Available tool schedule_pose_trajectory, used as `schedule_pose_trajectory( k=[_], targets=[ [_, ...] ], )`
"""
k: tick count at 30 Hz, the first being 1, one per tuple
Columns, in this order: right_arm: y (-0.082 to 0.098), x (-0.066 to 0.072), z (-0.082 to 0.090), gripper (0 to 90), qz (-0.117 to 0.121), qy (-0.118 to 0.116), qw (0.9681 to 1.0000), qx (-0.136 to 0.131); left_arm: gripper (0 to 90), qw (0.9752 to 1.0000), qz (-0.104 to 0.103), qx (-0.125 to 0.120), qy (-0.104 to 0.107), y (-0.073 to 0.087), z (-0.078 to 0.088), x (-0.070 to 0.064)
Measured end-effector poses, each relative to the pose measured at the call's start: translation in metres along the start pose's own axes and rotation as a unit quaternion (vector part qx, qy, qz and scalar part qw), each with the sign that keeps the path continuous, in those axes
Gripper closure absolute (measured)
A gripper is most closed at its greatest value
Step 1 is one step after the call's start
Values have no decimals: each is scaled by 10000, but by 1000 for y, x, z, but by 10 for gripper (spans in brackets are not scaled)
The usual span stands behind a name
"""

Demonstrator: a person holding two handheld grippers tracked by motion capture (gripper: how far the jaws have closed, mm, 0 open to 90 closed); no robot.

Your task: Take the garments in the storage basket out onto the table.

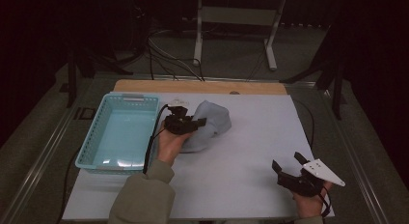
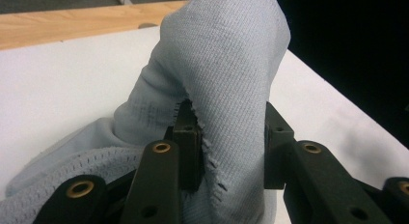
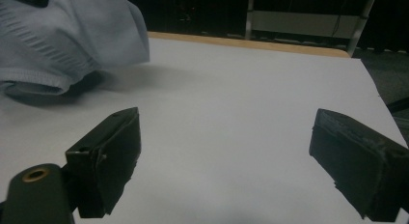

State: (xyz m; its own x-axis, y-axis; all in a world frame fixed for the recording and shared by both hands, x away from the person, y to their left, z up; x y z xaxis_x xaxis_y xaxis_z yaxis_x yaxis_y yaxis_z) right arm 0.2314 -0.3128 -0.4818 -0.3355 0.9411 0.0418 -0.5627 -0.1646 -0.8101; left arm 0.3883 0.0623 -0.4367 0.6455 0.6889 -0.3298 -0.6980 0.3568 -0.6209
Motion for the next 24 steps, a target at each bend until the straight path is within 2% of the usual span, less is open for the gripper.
schedule_pose_trajectory(
  k=[10, 17, 22, 24],
  targets=[
    [0, 0, 1, 110, -3, 16, 10000, -1, 672, 9996, -150, 203, 131, 2, -23, -16],
    [0, -1, 1, 110, -12, 12, 10000, -2, 637, 9995, -57, 257, 166, 7, -33, -17],
    [0, -1, 1, 110, -7, 19, 10000, 5, 612, 9995, -68, 222, 221, 8, -34, -19],
    [0, -1, 1, 110, -5, 20, 10000, 8, 598, 9994, -13, 189, 302, 9, -33, -19]
  ],
)
Point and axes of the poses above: each handheld gripper's, and its own axes: z roughly backward along the jaws, y roughly out of its underside, x roughly to its left, the point moved 1 cm from there along -z, roughly forward along the jaws, and after that the axes turned 15 degrees about x, right-handed, at the moved point
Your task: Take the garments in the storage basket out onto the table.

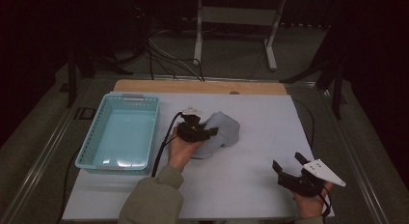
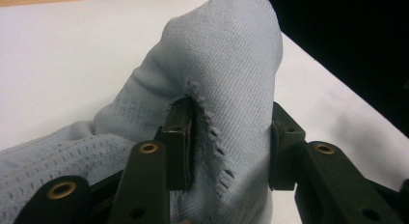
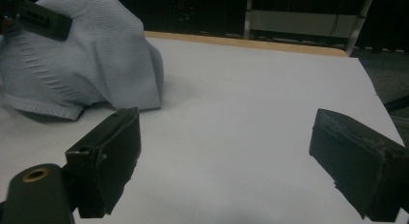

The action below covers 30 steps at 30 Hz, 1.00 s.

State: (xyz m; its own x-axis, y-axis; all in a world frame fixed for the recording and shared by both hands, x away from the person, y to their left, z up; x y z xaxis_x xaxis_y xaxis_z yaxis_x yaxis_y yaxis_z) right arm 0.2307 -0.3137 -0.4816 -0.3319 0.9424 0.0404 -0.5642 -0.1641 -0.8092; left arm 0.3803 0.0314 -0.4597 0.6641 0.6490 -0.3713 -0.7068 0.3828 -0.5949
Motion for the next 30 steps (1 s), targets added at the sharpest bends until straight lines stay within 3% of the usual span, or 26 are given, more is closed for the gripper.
schedule_pose_trajectory(
  k=[6, 8, 12, 18, 24, 30],
  targets=[
    [0, 0, 0, 110, -1, 2, 10000, 7, 530, 9997, 24, -65, 229, 2, 1, 1],
    [0, 0, 0, 110, -4, 1, 10000, 3, 458, 9995, 46, -114, 299, 1, 2, 1],
    [0, 0, 0, 110, -2, 2, 10000, 6, 292, 9996, 43, -202, 206, 1, 5, 1],
    [0, 0, 0, 110, -4, 5, 10000, 9, 155, 9996, 78, -262, -29, 1, 10, 0],
    [0, 0, 0, 110, -3, 0, 10000, 9, 8, 9995, -14, -295, -90, 3, 16, 1],
    [0, 0, 0, 110, 1, -4, 10000, 7, 0, 9987, -8, -434, -269, 7, 28, 5]
  ],
)
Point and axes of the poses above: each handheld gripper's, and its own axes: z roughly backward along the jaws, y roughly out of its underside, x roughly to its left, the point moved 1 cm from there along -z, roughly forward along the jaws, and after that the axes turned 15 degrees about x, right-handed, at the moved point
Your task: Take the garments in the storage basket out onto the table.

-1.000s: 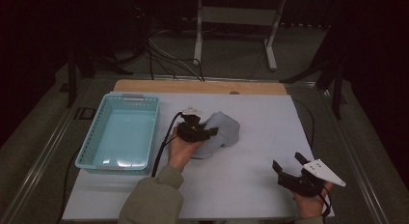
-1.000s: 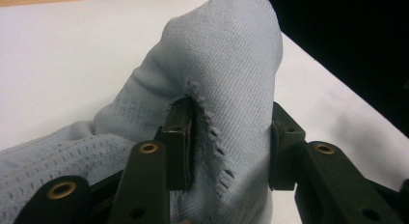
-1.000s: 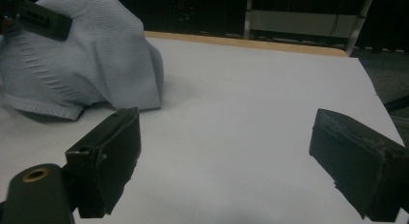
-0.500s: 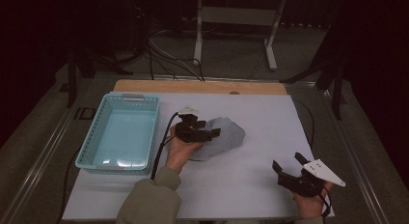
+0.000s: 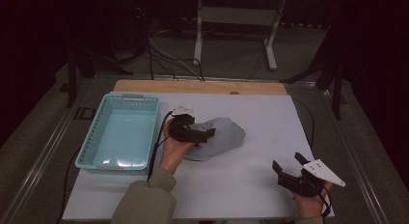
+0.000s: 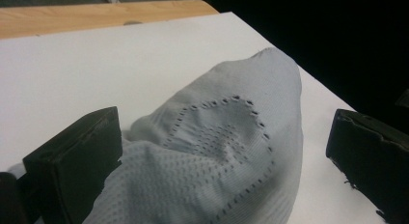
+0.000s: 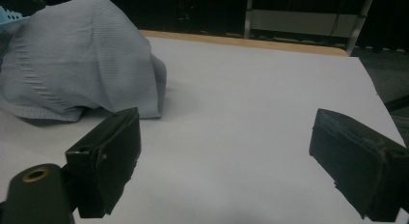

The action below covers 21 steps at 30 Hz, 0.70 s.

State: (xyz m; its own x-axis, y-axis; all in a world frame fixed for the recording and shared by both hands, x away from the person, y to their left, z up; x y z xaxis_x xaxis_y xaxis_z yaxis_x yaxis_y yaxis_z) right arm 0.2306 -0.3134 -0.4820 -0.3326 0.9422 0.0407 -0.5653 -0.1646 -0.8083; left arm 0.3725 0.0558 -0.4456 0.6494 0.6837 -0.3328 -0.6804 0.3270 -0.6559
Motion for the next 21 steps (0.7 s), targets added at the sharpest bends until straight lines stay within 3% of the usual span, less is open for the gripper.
schedule_pose_trajectory(
  k=[8, 21],
  targets=[
    [0, 0, 0, 110, -1, -3, 10000, 1, 0, 9999, -89, -63, -134, 2, 16, 3],
    [0, 0, 0, 110, -9, -2, 10000, 2, 0, 9987, -59, -295, -400, 8, 48, 14]
  ],
)
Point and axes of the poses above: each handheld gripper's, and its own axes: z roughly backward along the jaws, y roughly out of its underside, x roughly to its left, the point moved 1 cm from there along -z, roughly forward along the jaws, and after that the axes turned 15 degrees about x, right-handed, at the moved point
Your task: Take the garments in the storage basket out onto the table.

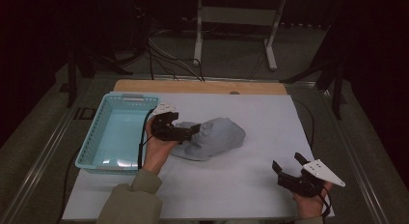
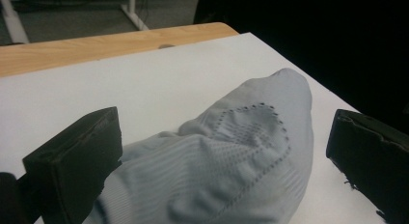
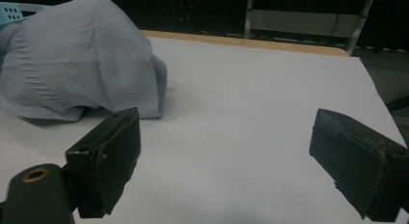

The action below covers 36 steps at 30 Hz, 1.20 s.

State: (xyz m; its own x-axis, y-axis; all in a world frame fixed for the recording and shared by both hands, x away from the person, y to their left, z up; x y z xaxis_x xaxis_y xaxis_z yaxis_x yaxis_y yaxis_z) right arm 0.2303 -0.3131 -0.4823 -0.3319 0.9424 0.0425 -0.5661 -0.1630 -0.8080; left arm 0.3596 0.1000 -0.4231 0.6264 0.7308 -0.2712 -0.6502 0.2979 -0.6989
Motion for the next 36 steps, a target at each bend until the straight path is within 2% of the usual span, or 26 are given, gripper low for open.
schedule_pose_trajectory(
  k=[7, 19, 23, 30, 32, 33, 36],
  targets=[
    [0, 0, 0, 109, 8, 0, 10000, 0, 0, 9997, 166, -152, -51, 6, 16, 12],
    [0, 1, 0, 109, 20, 0, 10000, 5, 0, 9991, 286, -293, -133, 18, 39, 31],
    [0, 0, 0, 109, 5, 2, 10000, 1, 0, 9988, 307, -311, -234, 29, 49, 42],
    [0, 1, 0, 109, 7, -5, 10000, 10, 0, 9981, 326, -297, -441, 45, 60, 52],
    [0, 1, 0, 109, 4, -4, 10000, 10, 0, 9981, 326, -297, -441, 45, 60, 52],
    [0, 1, 0, 110, 5, -3, 10000, 8, 0, 9977, 337, -316, -491, 52, 64, 56],
    [0, 1, 0, 109, 4, -4, 10000, 12, 0, 9973, 303, -324, -582, 59, 68, 58]
  ],
)
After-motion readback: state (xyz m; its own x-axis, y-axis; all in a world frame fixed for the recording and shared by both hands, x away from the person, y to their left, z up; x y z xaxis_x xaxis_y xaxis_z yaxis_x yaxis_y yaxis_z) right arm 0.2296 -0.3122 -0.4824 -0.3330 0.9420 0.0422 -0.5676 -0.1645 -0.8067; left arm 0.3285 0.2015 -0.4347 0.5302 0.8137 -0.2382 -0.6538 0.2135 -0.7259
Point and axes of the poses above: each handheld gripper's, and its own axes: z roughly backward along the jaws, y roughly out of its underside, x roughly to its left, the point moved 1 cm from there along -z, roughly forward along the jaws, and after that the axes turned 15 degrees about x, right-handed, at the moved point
